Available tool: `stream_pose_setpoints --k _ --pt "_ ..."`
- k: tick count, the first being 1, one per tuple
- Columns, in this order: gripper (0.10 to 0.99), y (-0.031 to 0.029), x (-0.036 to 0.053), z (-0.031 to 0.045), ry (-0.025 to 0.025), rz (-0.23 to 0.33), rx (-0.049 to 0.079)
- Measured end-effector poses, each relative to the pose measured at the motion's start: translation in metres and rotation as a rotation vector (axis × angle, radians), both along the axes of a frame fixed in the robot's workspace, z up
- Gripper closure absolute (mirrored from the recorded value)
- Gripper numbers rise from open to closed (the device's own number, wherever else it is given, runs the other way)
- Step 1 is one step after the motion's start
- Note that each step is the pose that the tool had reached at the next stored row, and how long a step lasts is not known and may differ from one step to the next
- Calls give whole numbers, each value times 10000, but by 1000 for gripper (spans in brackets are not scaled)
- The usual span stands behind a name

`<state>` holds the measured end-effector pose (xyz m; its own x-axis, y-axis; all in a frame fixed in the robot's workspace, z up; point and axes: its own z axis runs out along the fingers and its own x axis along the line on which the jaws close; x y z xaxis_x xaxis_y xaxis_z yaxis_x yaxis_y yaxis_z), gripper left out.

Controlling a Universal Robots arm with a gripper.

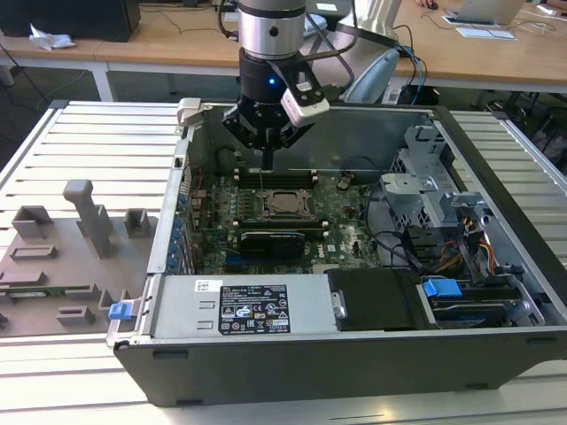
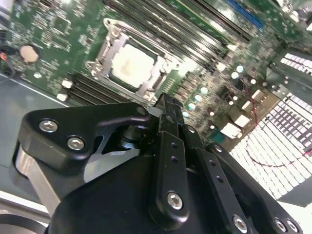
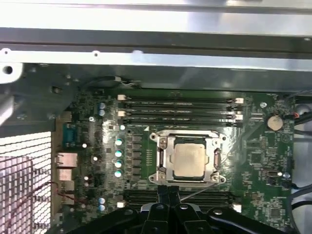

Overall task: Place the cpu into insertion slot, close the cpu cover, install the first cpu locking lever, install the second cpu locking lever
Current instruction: 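Install the first cpu locking lever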

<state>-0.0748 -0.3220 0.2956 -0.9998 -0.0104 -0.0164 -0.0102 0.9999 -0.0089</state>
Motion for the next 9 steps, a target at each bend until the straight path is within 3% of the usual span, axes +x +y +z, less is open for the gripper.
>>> stream_pose_setpoints --k 6,9 --pt "980 139 -120 -27 2 -1 -1" --pt "980 209 -167 -80 -1 0 1"
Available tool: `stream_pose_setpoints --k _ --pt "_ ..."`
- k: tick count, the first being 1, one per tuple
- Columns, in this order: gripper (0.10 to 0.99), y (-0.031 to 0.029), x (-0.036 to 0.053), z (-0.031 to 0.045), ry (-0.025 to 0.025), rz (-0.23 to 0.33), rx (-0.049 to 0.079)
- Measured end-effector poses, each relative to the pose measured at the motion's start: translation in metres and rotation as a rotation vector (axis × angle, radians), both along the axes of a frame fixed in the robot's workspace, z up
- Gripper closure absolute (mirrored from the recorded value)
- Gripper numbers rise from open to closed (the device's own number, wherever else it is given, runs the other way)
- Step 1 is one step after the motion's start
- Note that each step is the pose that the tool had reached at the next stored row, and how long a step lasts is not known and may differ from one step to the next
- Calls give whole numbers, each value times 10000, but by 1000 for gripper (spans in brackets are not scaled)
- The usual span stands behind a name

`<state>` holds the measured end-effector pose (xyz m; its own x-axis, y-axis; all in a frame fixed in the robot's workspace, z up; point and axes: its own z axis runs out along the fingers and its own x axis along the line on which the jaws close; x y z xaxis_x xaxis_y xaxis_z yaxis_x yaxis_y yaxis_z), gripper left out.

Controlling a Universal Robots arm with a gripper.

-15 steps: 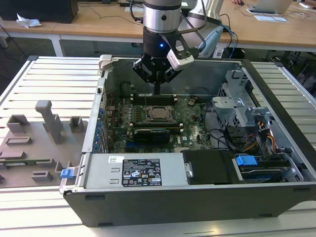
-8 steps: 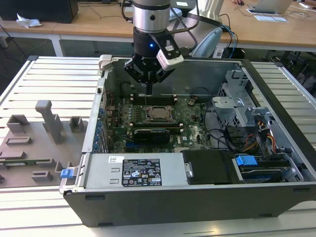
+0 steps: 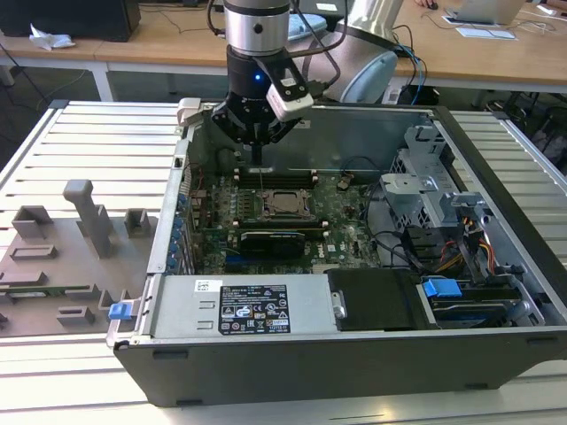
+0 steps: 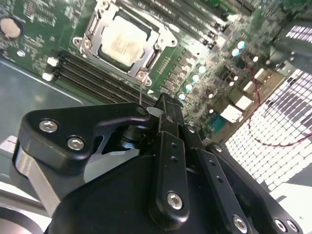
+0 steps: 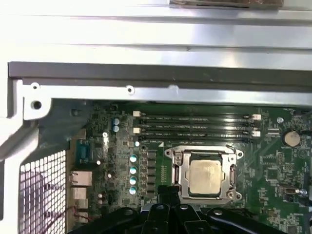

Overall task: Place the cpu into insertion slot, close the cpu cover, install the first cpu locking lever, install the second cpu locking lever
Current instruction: 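Install the first cpu locking lever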

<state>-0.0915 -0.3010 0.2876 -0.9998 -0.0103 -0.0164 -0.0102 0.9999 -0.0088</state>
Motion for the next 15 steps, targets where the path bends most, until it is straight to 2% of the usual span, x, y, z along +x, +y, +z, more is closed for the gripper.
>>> stream_pose_setpoints --k 3,5,7,10,15 --pt "980 70 -25 -96 0 1 -1" --pt "980 103 -26 -127 2 1 -2" --pt "980 162 -25 -164 0 2 1" --pt "980 217 -26 -188 1 1 2" --pt "980 252 23 -203 2 2 2"
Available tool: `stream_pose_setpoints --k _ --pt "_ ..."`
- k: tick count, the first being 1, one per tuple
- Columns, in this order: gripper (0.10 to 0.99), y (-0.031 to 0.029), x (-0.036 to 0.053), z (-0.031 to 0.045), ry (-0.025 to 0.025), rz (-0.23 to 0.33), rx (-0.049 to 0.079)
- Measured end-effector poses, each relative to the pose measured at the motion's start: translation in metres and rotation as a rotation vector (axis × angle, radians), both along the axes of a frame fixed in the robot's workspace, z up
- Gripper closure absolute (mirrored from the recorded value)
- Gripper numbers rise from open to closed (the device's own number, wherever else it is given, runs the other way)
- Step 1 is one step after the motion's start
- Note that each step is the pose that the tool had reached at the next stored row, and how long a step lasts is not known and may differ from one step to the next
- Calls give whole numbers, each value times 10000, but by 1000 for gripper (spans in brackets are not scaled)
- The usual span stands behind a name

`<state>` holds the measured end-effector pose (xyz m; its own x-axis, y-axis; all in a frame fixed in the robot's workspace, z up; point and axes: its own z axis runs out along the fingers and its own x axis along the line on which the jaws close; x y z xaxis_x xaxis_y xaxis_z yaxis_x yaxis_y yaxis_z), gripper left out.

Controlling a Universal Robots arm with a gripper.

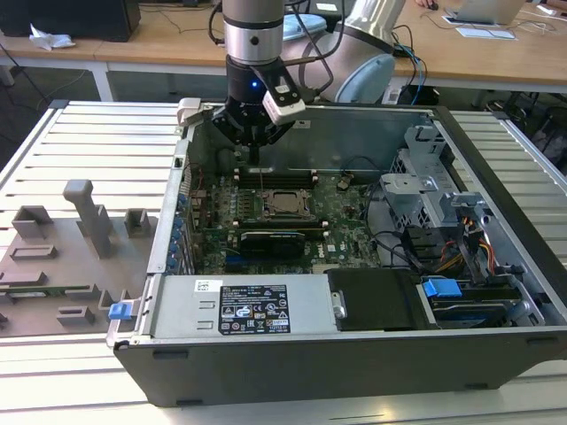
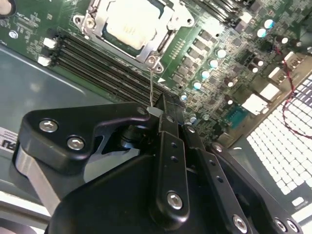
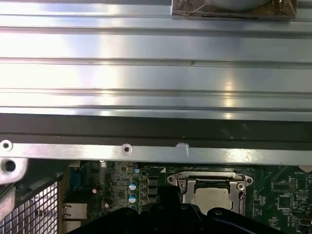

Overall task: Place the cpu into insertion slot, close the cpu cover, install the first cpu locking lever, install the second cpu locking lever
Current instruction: 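Install the first cpu locking lever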

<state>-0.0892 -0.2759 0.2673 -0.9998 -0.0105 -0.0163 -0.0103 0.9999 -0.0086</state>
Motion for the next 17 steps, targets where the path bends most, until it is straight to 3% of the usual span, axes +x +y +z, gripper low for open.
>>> stream_pose_setpoints --k 7,9,17 --pt "980 10 276 -15 39 -2 0" --pt "980 10 297 -20 48 1 3" --pt "980 10 297 -206 79 0 0"
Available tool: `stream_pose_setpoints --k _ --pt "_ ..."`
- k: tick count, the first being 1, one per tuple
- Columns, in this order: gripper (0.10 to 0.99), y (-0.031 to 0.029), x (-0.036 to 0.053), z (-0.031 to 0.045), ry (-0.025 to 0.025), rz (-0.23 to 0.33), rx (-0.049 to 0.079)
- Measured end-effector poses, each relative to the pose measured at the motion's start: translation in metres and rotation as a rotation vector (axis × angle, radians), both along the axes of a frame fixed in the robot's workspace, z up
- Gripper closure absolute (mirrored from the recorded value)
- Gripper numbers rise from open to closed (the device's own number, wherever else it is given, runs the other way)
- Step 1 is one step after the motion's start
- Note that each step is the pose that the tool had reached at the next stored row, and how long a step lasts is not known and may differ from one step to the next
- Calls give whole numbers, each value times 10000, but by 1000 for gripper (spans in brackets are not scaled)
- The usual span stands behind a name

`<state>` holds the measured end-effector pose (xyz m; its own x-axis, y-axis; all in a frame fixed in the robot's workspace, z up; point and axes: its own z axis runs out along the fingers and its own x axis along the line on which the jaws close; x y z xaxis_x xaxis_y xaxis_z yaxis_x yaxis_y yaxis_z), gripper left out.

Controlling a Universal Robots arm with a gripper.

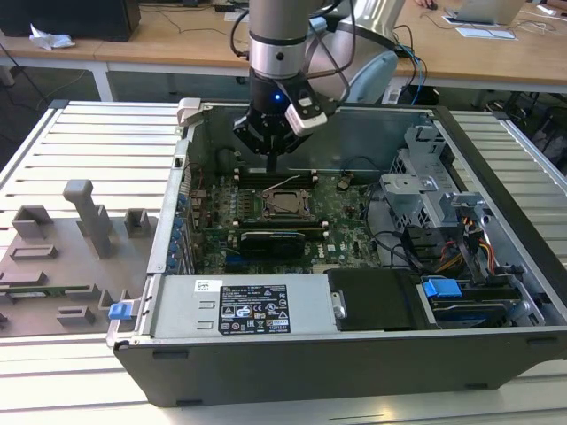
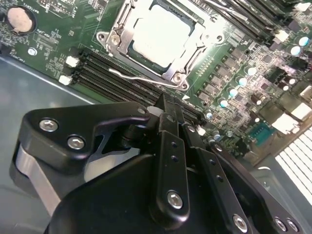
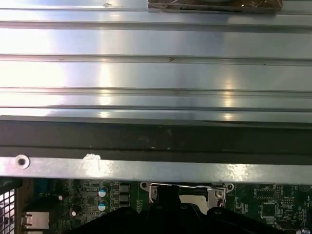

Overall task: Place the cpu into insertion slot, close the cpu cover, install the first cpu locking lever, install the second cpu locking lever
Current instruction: 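Install the first cpu locking lever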

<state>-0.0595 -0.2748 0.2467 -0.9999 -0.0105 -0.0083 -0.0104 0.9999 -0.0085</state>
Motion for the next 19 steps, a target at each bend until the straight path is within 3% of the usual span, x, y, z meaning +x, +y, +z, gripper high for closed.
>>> stream_pose_setpoints --k 3,8,19 --pt "980 0 3 -62 0 0 0" --pt "980 1 60 -231 18 -2 0" --pt "980 36 256 -341 59 0 -1"
